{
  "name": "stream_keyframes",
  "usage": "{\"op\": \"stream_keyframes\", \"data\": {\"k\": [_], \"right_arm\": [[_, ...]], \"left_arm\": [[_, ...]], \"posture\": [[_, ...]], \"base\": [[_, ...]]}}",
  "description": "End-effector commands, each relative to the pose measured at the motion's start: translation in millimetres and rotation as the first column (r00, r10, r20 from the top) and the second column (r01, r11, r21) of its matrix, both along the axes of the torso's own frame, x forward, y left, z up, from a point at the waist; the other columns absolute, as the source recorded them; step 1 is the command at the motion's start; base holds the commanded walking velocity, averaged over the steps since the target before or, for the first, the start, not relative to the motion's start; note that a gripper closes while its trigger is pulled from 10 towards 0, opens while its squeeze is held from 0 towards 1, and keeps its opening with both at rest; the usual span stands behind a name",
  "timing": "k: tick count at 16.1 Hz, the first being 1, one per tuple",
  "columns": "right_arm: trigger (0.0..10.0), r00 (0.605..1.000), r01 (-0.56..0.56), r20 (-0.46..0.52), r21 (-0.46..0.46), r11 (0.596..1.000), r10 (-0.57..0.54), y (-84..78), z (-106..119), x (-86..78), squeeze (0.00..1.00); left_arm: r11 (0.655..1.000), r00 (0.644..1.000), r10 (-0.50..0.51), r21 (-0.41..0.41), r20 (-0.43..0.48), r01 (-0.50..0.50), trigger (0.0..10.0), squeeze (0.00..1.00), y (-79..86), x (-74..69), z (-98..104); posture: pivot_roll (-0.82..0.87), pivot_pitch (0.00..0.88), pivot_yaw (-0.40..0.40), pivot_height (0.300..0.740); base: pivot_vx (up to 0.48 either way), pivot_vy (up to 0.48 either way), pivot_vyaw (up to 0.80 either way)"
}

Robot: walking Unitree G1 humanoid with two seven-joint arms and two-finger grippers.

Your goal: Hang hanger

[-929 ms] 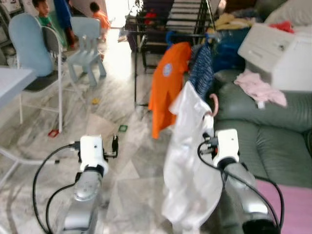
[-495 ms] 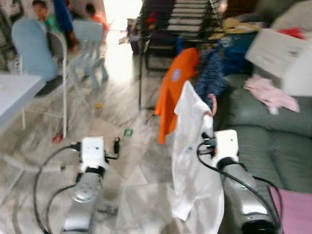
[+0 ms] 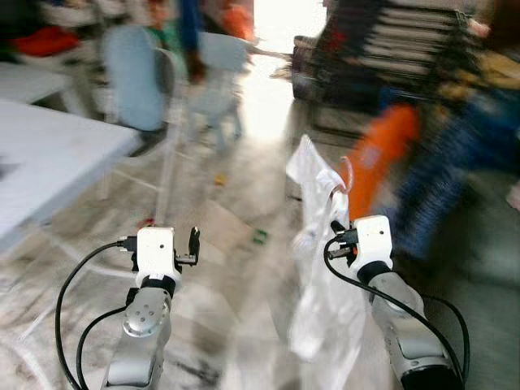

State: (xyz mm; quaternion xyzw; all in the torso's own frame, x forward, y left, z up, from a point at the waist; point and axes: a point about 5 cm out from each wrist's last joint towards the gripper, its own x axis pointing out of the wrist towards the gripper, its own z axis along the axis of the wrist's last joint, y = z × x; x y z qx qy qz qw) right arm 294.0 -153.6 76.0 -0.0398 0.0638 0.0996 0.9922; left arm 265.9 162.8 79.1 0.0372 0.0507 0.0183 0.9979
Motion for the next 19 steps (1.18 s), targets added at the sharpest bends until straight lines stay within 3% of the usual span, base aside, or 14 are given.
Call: {"op": "stream_keyframes", "data": {"k": [1,4,5,7,19], "right_arm": [[10.0,0.997,-0.027,0.068,0.02,0.999,0.025,8.8,15.5,6.0,0.0],[10.0,0.997,-0.031,0.067,0.021,0.999,0.03,8.7,15.7,6.2,0.0],[10.0,0.997,-0.031,0.065,0.02,0.999,0.03,8.7,15.5,6.3,0.0],[10.0,0.997,-0.041,0.068,0.012,0.999,0.041,9.7,15.9,7.0,0.0],[10.0,0.995,-0.067,0.082,0.02,0.998,0.065,15.7,19.0,10.9,0.0]], "left_arm": [[1.0,1.0,0.025,0.015,0.008,-0.025,10.0,0.0,6.2,0.0,2.7],[0.999,0.999,0.044,0.012,0.002,-0.044,10.0,0.0,7.2,-0.6,2.1],[0.998,0.998,0.066,-0.023,0.021,-0.066,10.0,0.0,8.0,-0.2,3.3],[0.996,0.996,0.084,0.005,0.021,-0.084,10.0,0.0,8.2,1.2,4.5],[0.992,0.994,0.105,0.064,0.025,-0.107,10.0,0.0,8.3,3.7,5.5]], "posture": [[-0.07,0.0,-0.001,0.74],[-0.07,0.0,-0.002,0.74],[-0.07,0.0,-0.002,0.74],[-0.07,0.0,-0.007,0.74],[-0.06,0.0,-0.004,0.74]], "base": [[0.48,0.0,0.0],[0.48,0.0,0.0],[0.0,0.0,0.0],[0.0,0.0,0.27],[0.0,0.0,0.8]]}}
